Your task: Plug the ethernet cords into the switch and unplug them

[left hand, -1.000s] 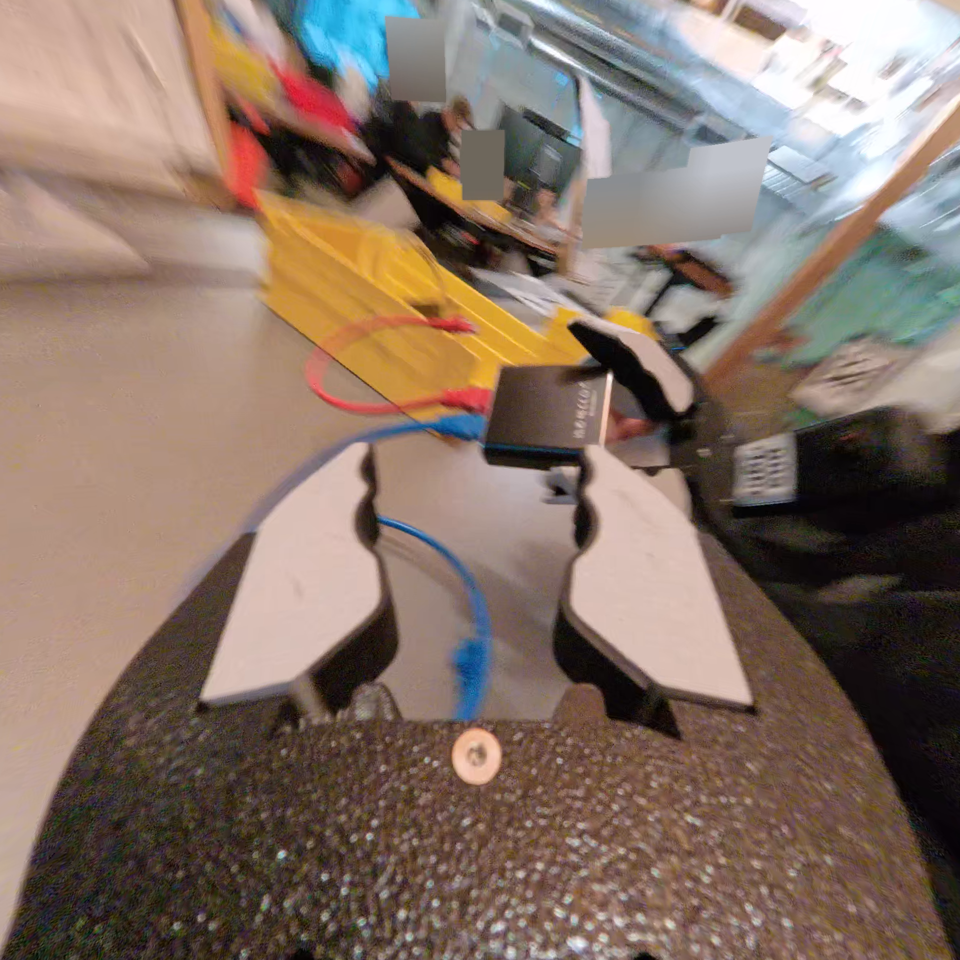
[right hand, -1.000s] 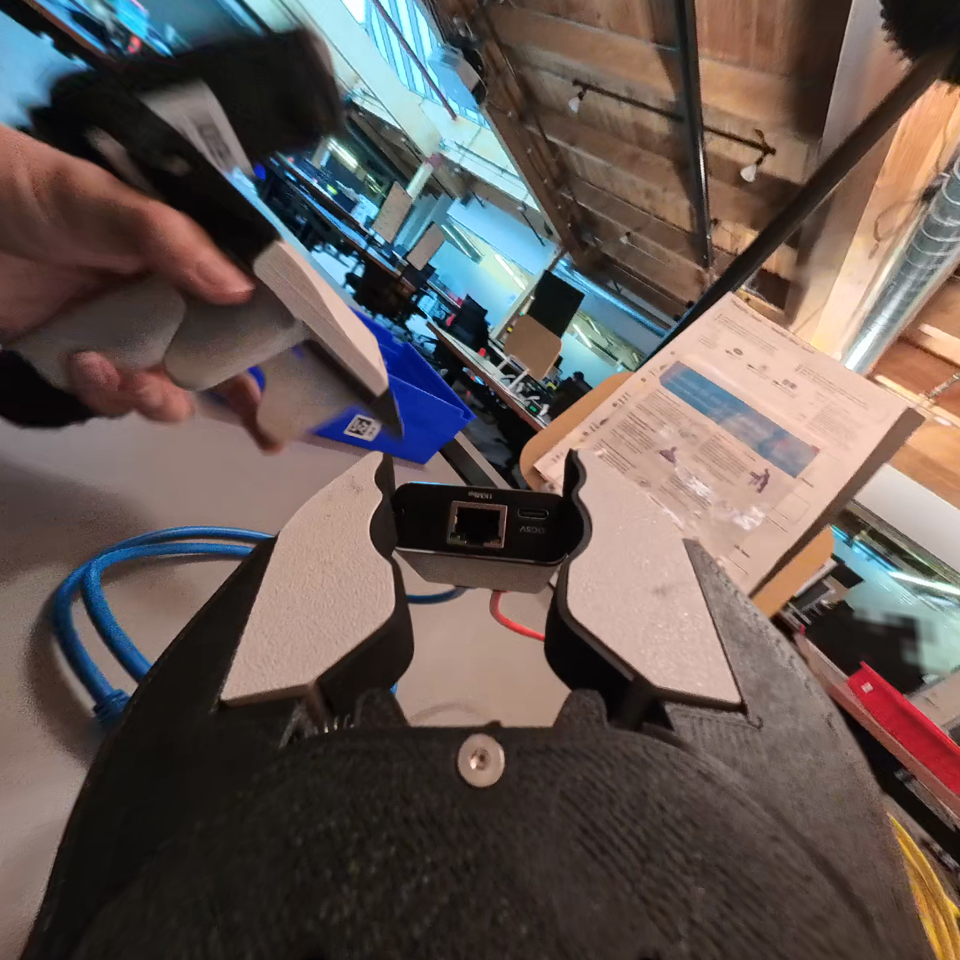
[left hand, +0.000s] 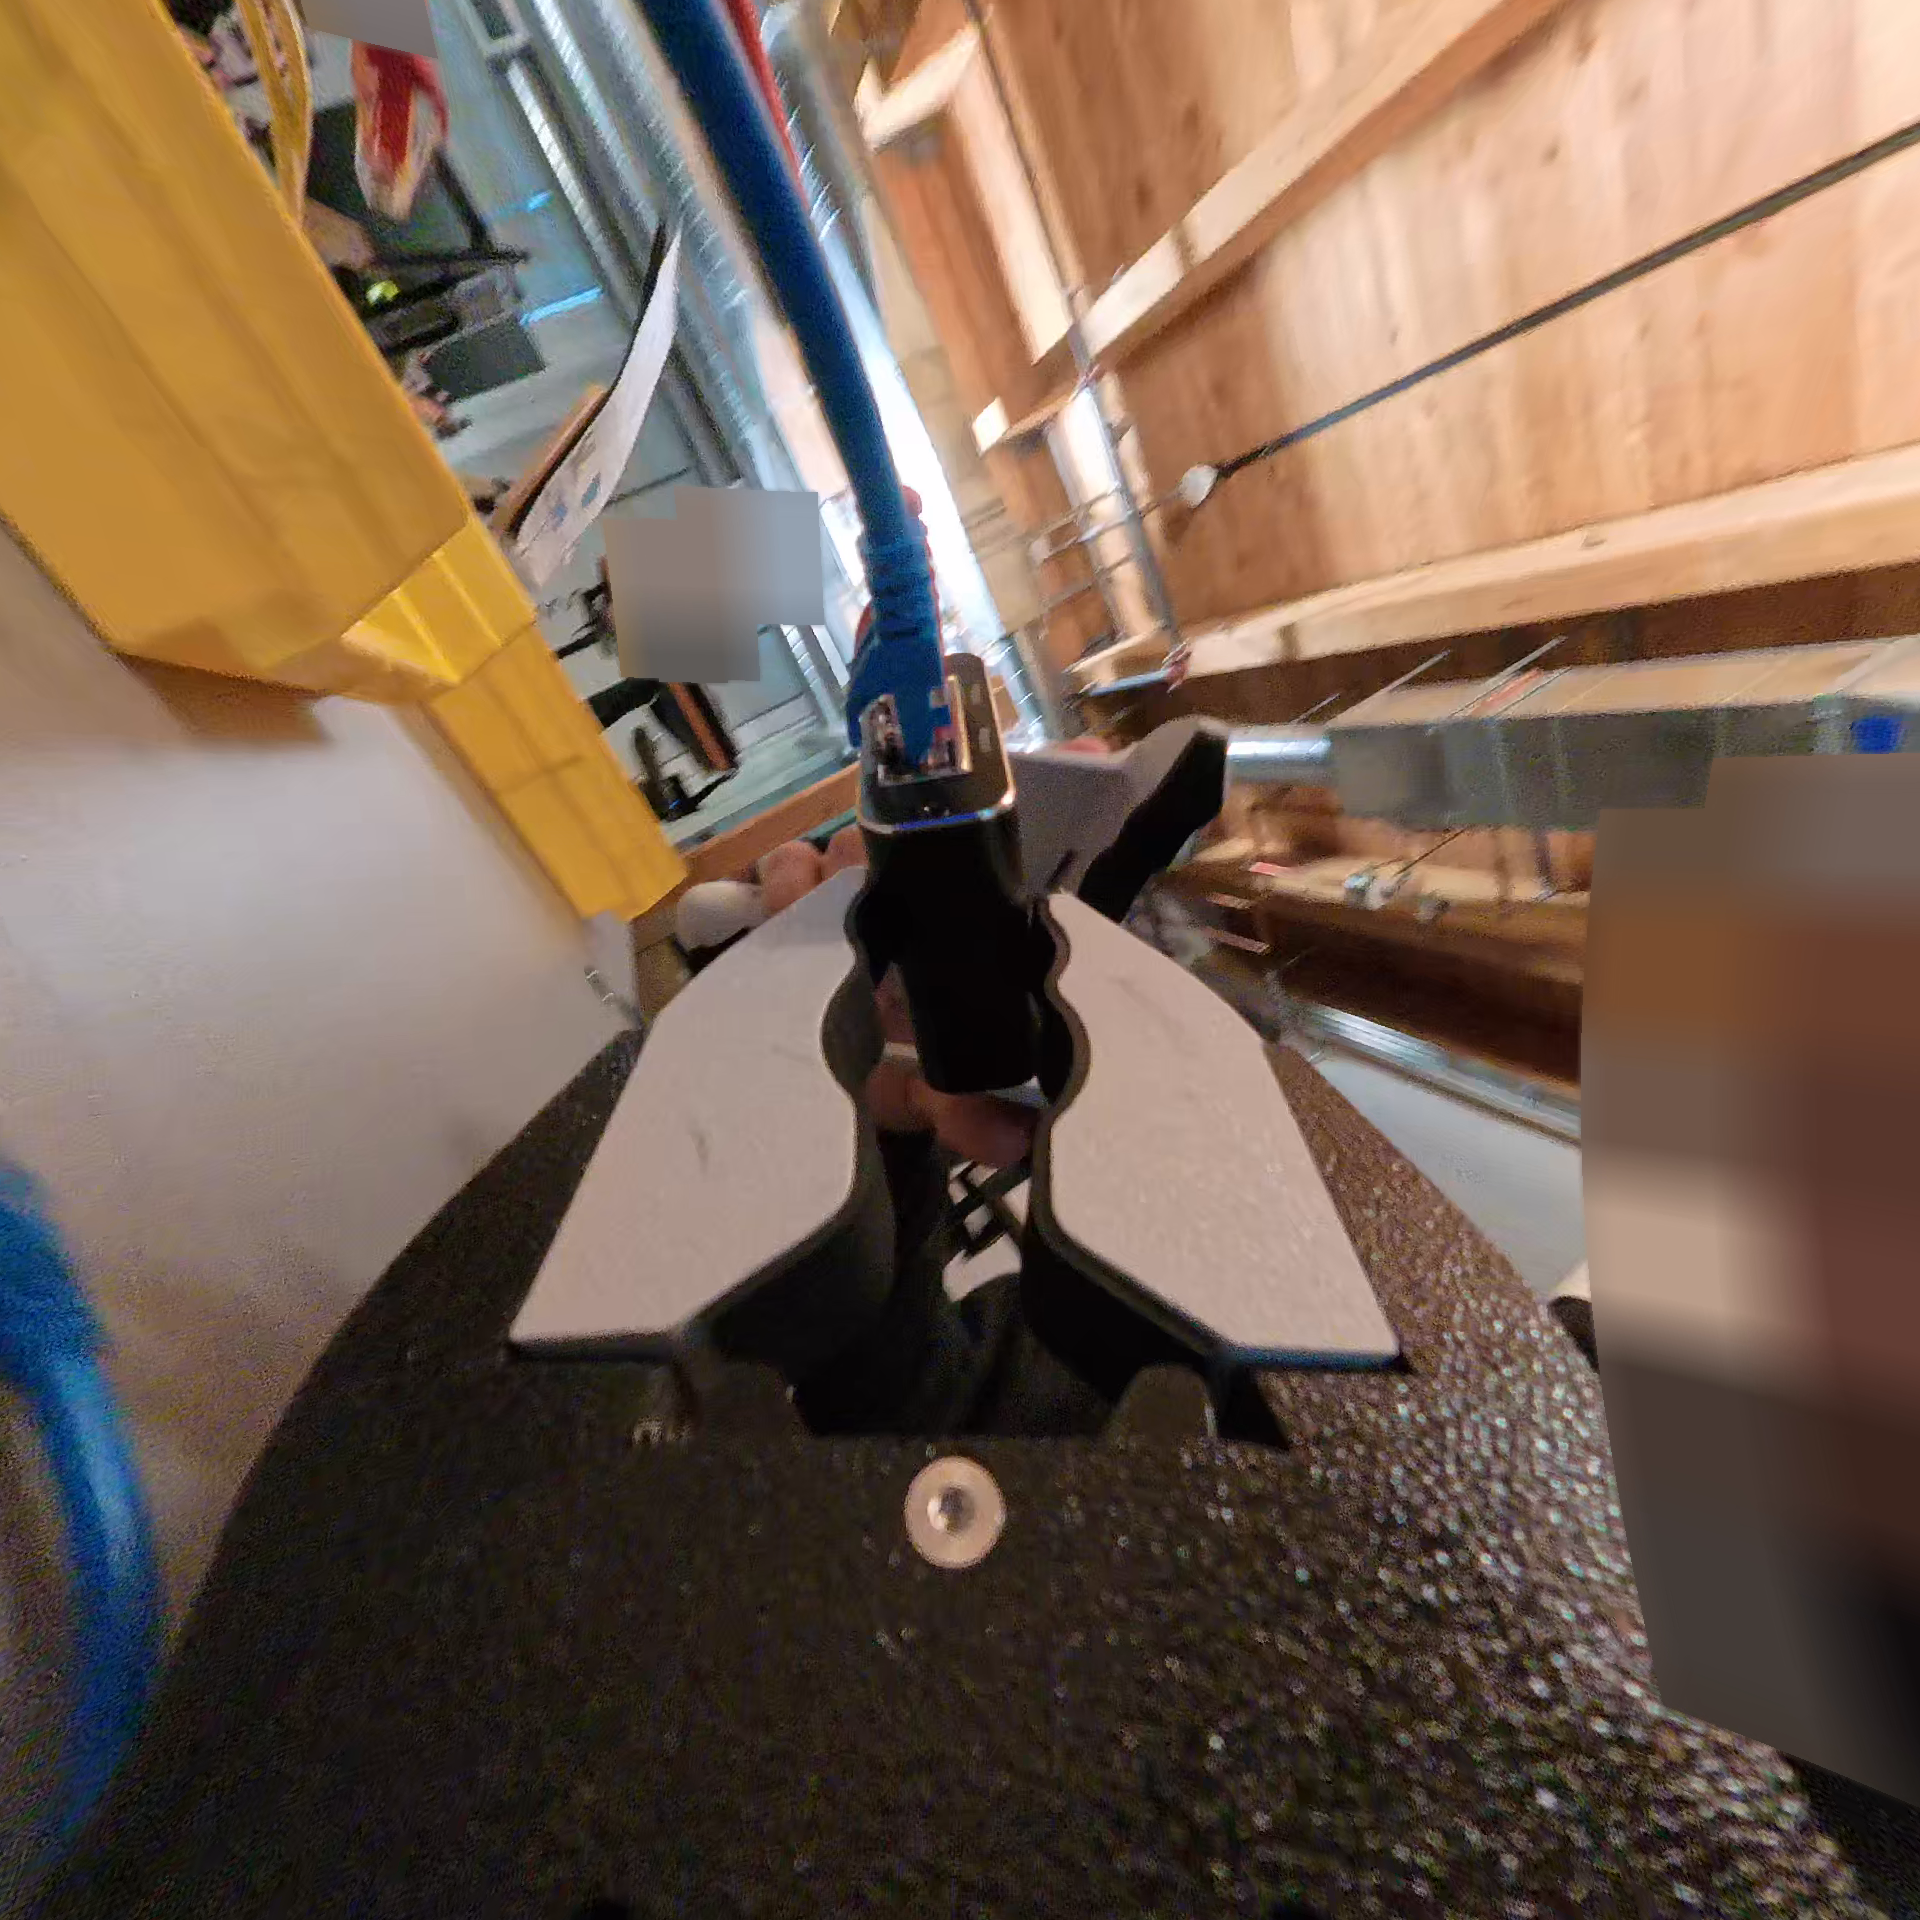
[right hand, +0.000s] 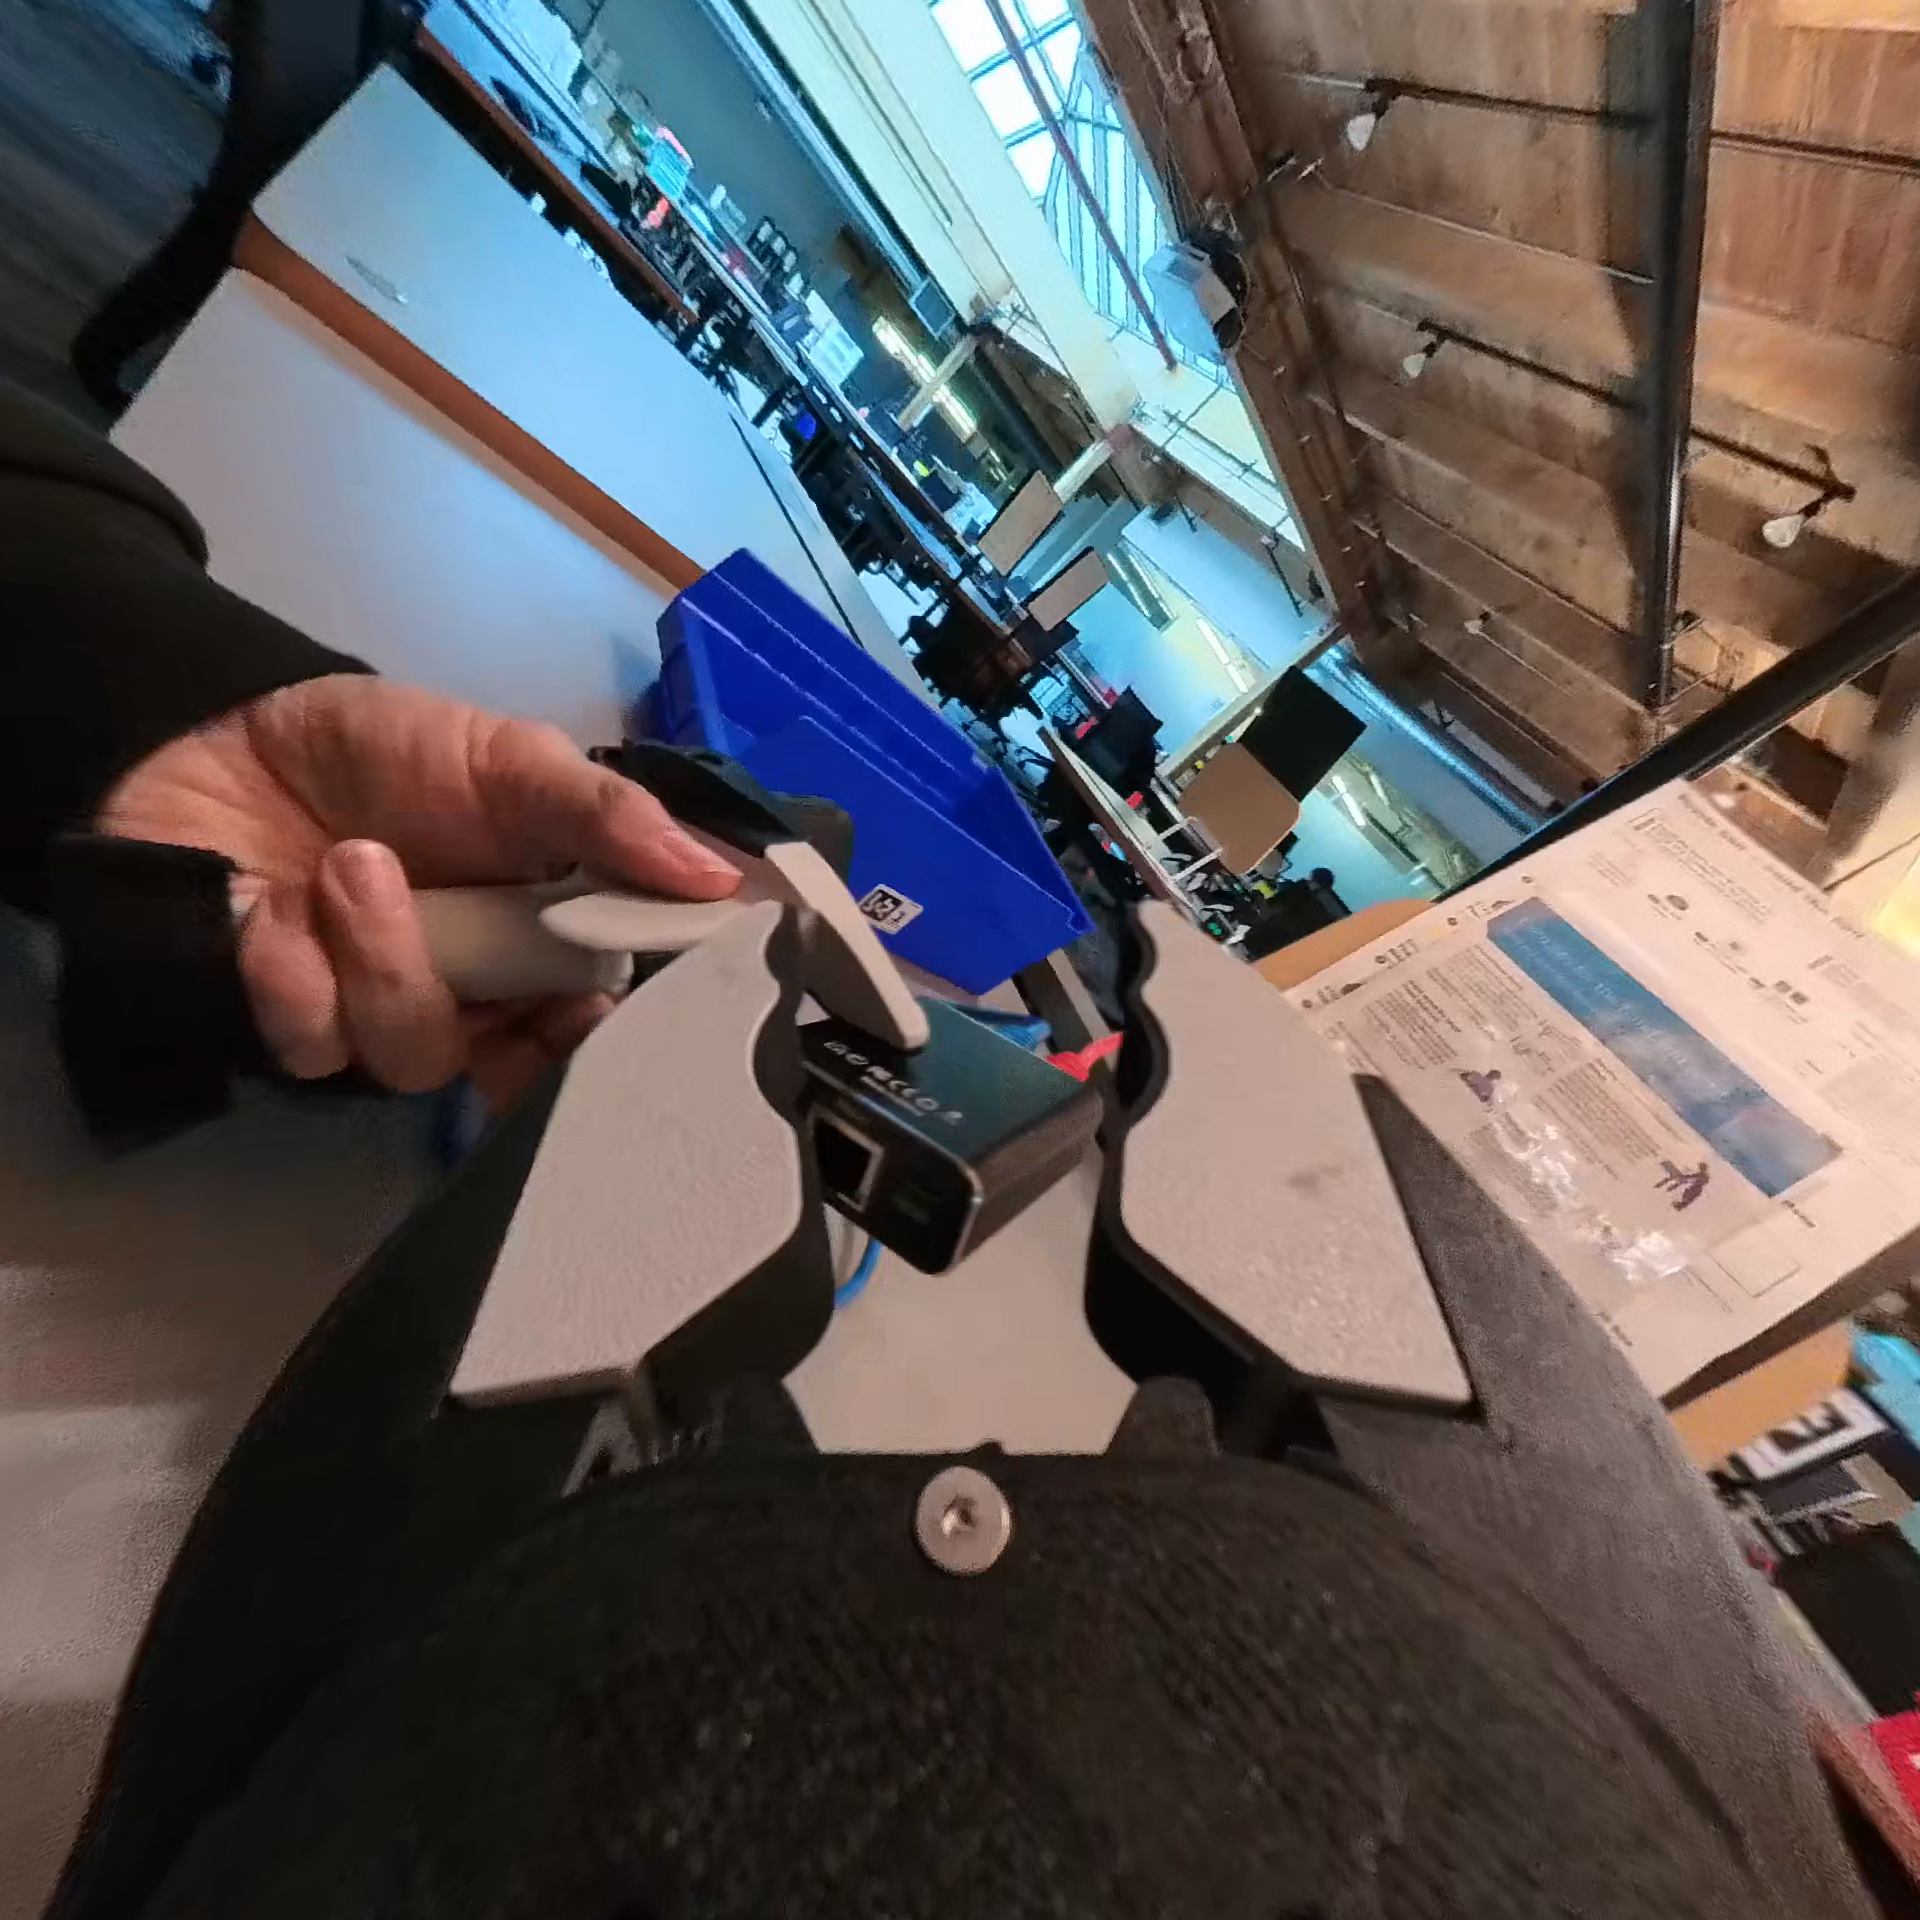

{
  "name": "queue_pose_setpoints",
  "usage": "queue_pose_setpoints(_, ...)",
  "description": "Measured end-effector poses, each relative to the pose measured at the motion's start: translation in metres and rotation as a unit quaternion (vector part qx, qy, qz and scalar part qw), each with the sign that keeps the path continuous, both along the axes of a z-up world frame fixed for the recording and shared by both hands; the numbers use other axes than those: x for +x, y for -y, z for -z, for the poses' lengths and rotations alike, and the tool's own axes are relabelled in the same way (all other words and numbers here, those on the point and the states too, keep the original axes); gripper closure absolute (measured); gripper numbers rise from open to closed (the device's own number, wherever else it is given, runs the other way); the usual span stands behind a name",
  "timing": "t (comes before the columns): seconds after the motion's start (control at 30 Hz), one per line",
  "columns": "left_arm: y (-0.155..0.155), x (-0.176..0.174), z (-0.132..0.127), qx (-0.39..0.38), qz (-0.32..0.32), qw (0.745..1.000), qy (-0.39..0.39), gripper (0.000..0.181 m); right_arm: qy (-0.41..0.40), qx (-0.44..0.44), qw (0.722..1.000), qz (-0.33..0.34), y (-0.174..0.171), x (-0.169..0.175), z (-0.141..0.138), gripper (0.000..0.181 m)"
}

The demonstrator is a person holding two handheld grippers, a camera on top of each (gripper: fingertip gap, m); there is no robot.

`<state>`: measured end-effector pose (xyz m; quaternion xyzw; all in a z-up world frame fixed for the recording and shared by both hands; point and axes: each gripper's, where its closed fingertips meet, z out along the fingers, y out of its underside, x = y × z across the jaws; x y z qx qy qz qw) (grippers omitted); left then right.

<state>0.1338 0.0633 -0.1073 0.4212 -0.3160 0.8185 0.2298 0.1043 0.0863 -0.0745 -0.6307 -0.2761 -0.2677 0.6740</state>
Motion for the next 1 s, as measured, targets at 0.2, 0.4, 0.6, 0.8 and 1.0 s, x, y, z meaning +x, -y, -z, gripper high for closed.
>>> queue_pose_setpoints(0.2,-0.004,-0.014,0.022,0.214,0.046,0.975,0.036,0.156,-0.102,-0.112,0.987,-0.052,0.019,0.009,0.021,0.093)
queue_pose_setpoints(0.4,-0.004,-0.034,0.016,0.280,0.094,0.953,0.068,0.156,-0.040,-0.152,0.987,-0.043,0.005,0.003,0.051,0.103)
queue_pose_setpoints(0.6,-0.029,-0.026,-0.005,0.267,0.014,0.960,0.086,0.156,-0.054,-0.050,0.997,0.005,-0.015,0.008,0.035,0.116)
queue_pose_setpoints(0.8,-0.054,-0.004,-0.022,0.374,-0.225,0.886,0.158,0.133,-0.032,0.017,0.981,0.188,-0.021,0.043,0.017,0.116)
queue_pose_setpoints(1.0,-0.056,0.004,-0.009,0.565,-0.329,0.741,0.153,0.103,0.041,0.018,0.950,0.309,-0.017,0.052,0.011,0.117)
